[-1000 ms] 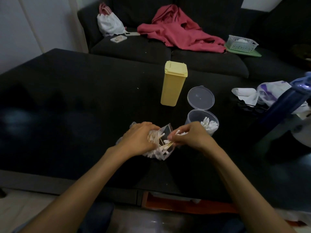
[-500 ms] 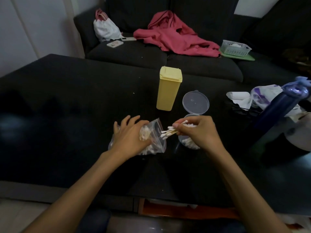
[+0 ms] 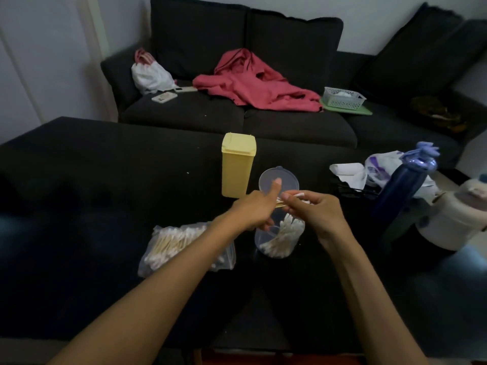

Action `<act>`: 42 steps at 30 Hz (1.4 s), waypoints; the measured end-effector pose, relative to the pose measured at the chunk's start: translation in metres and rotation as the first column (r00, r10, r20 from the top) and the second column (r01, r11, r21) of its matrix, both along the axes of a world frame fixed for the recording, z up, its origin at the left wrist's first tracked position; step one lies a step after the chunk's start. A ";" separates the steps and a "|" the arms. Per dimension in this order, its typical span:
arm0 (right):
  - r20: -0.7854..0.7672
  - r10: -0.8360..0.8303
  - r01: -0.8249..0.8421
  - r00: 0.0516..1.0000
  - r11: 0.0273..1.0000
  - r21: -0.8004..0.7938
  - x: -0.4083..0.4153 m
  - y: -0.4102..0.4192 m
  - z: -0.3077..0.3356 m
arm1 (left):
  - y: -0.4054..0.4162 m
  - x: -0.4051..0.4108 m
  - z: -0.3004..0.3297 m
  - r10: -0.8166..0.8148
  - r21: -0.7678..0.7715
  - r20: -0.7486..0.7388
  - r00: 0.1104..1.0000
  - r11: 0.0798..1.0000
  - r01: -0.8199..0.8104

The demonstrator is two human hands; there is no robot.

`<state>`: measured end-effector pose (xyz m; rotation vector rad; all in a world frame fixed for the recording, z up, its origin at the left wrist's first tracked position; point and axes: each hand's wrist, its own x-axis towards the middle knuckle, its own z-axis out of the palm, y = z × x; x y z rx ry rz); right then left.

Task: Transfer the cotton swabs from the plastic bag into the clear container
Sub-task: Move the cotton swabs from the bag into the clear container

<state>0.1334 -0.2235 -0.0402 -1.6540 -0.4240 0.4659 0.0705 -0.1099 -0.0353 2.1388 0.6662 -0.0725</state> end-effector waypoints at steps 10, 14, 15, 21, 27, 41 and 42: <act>-0.286 0.000 0.020 0.958 0.998 0.067 0.020 0.000 -0.013 | -0.012 0.021 -0.020 0.124 -0.105 0.255 0.959 0.989 -0.101; -0.354 0.010 0.036 0.935 0.992 0.122 0.017 0.003 -0.013 | -0.014 0.021 -0.021 0.127 -0.112 0.310 0.942 0.989 -0.096; -0.342 -0.001 0.039 0.940 0.994 0.104 0.016 0.004 -0.013 | -0.014 0.021 -0.021 0.121 -0.102 0.320 0.940 0.990 -0.093; -0.256 -0.118 0.085 0.960 0.987 -0.135 0.012 0.010 -0.015 | -0.011 0.013 -0.020 0.102 0.009 0.320 0.942 0.994 -0.110; 0.103 -0.234 0.241 0.967 0.968 -0.064 0.013 0.013 -0.013 | -0.023 0.009 -0.017 0.060 0.105 0.311 0.948 0.990 -0.097; 0.374 -0.067 0.055 0.925 0.998 0.042 0.006 0.010 -0.023 | -0.015 0.018 -0.009 0.147 -0.160 0.206 0.967 0.980 -0.115; 0.272 -0.082 0.068 0.959 0.996 0.063 0.006 0.012 -0.023 | -0.017 0.018 -0.010 0.160 -0.091 0.210 0.965 0.985 -0.144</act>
